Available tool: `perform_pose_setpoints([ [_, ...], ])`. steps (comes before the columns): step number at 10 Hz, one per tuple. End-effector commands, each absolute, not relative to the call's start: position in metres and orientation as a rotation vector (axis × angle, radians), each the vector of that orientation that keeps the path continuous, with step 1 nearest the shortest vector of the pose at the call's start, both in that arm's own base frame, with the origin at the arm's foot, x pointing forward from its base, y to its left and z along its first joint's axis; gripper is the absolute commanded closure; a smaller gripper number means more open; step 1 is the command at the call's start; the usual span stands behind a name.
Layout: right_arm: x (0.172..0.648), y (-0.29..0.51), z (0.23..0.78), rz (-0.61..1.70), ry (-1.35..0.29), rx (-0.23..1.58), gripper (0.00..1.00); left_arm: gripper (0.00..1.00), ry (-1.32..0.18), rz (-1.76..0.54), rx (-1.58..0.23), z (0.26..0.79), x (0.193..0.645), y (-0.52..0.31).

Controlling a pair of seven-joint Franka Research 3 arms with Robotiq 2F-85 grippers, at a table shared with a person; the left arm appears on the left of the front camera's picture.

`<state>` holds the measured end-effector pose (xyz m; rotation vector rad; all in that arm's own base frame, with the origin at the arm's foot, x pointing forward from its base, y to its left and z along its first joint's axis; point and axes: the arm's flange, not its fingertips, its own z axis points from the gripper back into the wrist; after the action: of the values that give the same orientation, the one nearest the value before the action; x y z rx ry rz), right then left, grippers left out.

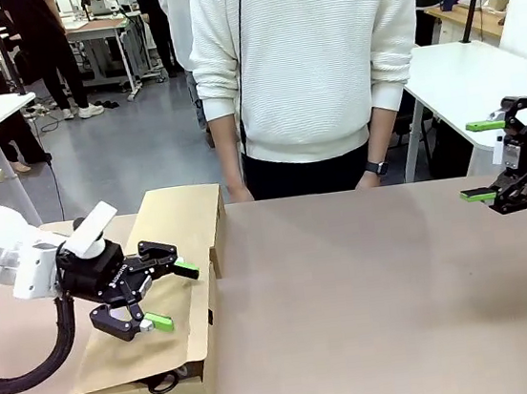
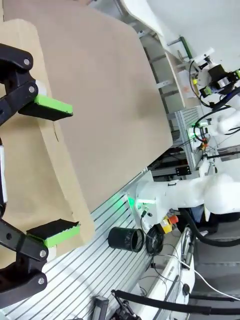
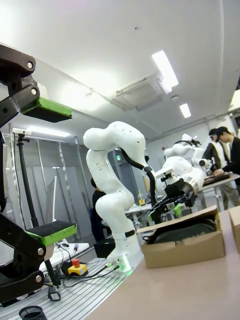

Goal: Place items inside the box.
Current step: Close the lid of the Mailer Box closest to the robot.

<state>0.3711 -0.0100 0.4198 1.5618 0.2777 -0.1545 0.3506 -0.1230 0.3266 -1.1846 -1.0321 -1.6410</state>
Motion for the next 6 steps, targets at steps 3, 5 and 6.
perform_pose_setpoints([
  [3, 0.370, -0.013, 0.424, -0.152, 0.294, 1.554, 0.00, 0.00, -1.085, -1.646, -1.090, 0.264, 0.231, -0.116],
  [5, 0.370, -0.013, 0.424, -0.152, 0.294, 1.554, 0.00, 0.00, -1.094, -1.625, -1.071, 0.259, 0.239, -0.114],
  [6, 0.370, -0.013, 0.424, -0.152, 0.294, 1.554, 0.00, 0.00, -1.047, -1.629, -1.040, 0.253, 0.242, -0.115],
])
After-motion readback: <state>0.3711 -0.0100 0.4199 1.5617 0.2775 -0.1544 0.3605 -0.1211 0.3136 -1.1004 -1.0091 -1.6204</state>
